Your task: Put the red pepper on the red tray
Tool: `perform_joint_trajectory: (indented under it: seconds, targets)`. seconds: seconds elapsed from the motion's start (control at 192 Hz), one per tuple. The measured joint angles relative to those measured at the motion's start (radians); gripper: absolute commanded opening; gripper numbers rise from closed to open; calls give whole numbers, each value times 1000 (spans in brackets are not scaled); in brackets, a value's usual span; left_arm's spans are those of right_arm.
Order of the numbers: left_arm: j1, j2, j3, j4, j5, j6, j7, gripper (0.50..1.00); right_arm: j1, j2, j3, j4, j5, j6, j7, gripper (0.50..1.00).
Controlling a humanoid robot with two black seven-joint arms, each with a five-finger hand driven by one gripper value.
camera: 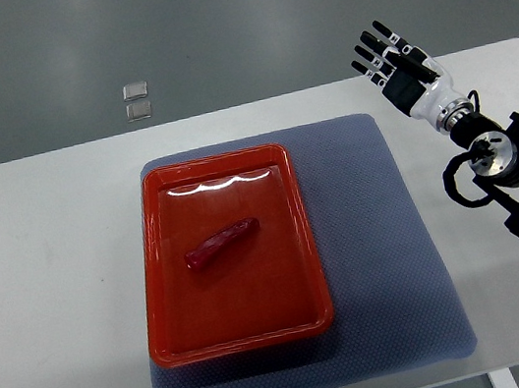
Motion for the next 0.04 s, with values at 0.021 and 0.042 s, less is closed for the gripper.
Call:
perform_joint_trajectory:
  seconds: [0.021,0.042]
  targets:
    - [0,0,0,1,0,0,0,1000,-5,3,0,-1,2,4,4,905]
    - [0,0,0,2,0,0,0,1000,-9,4,0,-1,3,10,8,905]
